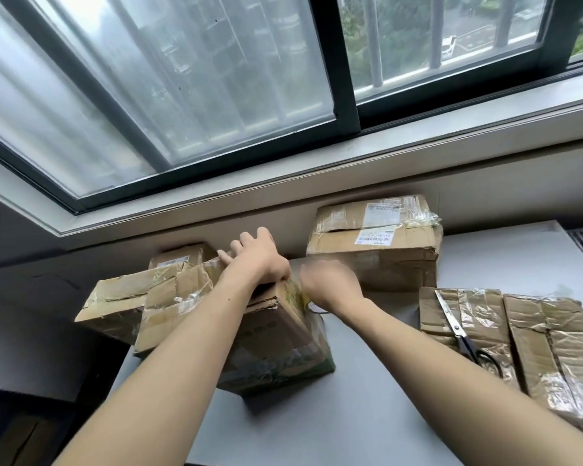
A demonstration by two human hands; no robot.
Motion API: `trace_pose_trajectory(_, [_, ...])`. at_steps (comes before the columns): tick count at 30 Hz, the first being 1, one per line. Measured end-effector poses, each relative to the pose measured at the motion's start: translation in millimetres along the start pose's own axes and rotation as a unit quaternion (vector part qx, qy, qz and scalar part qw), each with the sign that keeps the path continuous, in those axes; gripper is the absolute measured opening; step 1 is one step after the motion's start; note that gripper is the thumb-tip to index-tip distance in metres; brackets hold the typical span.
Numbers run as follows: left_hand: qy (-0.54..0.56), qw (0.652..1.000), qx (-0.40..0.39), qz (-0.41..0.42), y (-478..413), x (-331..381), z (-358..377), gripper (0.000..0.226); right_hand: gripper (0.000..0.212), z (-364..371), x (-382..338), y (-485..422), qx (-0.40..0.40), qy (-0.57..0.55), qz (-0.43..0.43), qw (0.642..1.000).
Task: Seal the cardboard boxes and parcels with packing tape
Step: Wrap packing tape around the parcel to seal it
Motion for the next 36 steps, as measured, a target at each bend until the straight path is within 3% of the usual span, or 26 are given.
trace_pose_trajectory(4, [0.01,1.0,0.009,0.021,-3.7,-4.3,1.1,0.036,0.049,0.8,15.0,0.9,-0.005,-0.152,0.074,0.986])
trace_pose_trajectory(10, [-0.073,0.995,0.027,0.054,0.9,0.4,-1.3,0.038,0.051,4.2,35.9,5.5,-0.029,-0.346,0.153,0.925])
trace_pose_trajectory(12, [-0.153,0.976,0.064,0.141,7.8,5.4,-5.3,0.055,0.052,5.2,40.2,6.7,-0.033,-0.367,0.159,0.916])
trace_pose_trajectory(14, [-0.214,0.954,0.015,0.21,20.1,8.0,-14.5,0.093,0.051,4.3,40.2,5.3,-0.037,-0.358,0.155,0.92])
trace_pose_trajectory(16, [-0.284,0.938,-0.079,0.18,28.0,6.8,-21.9,0.122,0.051,4.1,38.2,1.8,-0.033,-0.342,0.151,0.927])
trace_pose_trajectory(19, [-0.398,0.901,-0.119,0.128,33.7,11.1,-19.4,0.137,0.051,5.1,34.4,1.2,-0.025,-0.33,0.15,0.932])
trace_pose_trajectory(25, [-0.494,0.853,-0.141,0.094,31.7,45.5,5.7,0.105,0.055,2.3,30.7,9.0,-0.018,-0.316,0.138,0.939])
trace_pose_trajectory(28, [-0.538,0.822,-0.122,0.139,32.5,46.0,15.7,0.091,0.056,1.9,36.3,12.7,-0.014,-0.324,0.14,0.936])
trace_pose_trajectory(32, [-0.5,0.84,-0.06,0.202,33.6,25.9,-20.1,0.087,0.059,-28.0,28.8,7.6,-0.02,-0.384,0.12,0.915])
trace_pose_trajectory(36, [-0.389,0.893,-0.034,0.222,30.1,-7.3,-63.7,0.109,0.044,-80.7,-1.5,-11.4,-0.016,-0.547,0.081,0.833])
Point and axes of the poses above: each hand's wrist, its own y-axis away from the middle knuckle, its own z-axis out of the palm, x = y × z, the point moved 1 cm from there along -y, towards the middle knuckle, and after that the axes turned 1 degree about -z, right-handed, at the moved point
